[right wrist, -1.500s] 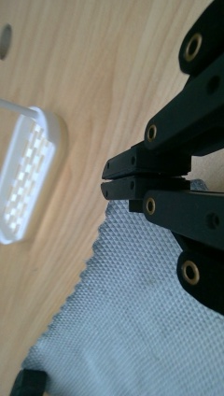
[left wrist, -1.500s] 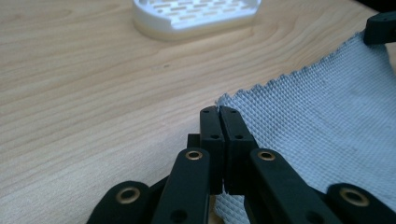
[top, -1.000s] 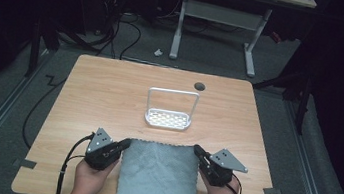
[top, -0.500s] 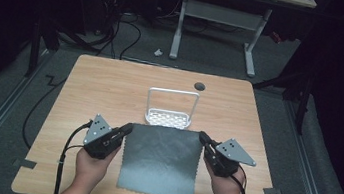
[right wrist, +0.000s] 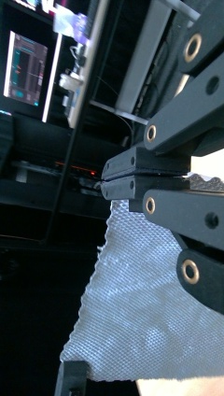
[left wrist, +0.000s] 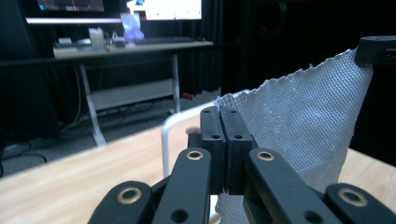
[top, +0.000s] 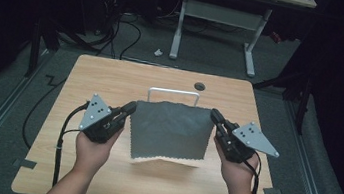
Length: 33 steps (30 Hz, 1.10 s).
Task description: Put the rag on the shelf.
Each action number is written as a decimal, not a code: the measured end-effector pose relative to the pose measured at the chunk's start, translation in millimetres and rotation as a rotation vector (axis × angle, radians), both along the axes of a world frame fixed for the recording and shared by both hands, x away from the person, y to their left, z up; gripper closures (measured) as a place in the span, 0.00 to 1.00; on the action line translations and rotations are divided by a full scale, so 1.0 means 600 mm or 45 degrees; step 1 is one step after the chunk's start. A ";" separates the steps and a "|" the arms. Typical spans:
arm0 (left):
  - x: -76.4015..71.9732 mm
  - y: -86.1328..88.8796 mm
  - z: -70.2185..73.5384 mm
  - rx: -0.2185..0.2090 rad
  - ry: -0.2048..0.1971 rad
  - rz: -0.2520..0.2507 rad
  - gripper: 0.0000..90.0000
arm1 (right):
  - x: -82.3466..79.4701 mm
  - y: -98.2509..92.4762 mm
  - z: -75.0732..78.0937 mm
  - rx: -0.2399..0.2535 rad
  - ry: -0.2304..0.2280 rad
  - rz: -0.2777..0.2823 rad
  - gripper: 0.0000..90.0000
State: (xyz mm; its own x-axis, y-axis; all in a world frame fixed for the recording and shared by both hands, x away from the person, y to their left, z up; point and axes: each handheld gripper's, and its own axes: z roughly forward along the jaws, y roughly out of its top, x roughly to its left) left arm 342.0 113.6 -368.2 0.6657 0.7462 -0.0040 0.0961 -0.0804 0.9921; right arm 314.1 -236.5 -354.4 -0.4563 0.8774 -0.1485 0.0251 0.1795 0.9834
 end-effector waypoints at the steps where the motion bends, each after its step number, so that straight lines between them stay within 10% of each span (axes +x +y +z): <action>1: 0.003 0.001 0.007 -0.003 -0.009 0.002 0.99 | 0.001 -0.001 0.007 0.007 -0.005 -0.002 1.00; 33: 0.154 -0.024 0.086 0.088 -0.053 0.102 0.99 | 0.144 -0.011 0.062 0.081 0.030 -0.076 1.00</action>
State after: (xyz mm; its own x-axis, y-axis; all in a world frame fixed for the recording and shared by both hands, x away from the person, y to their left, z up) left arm 434.1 99.4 -316.7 0.6022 0.7947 0.0761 0.0636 -0.1427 0.9877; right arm 400.3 -243.3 -317.2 -0.4057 0.9104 -0.0811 0.0573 0.1139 0.9918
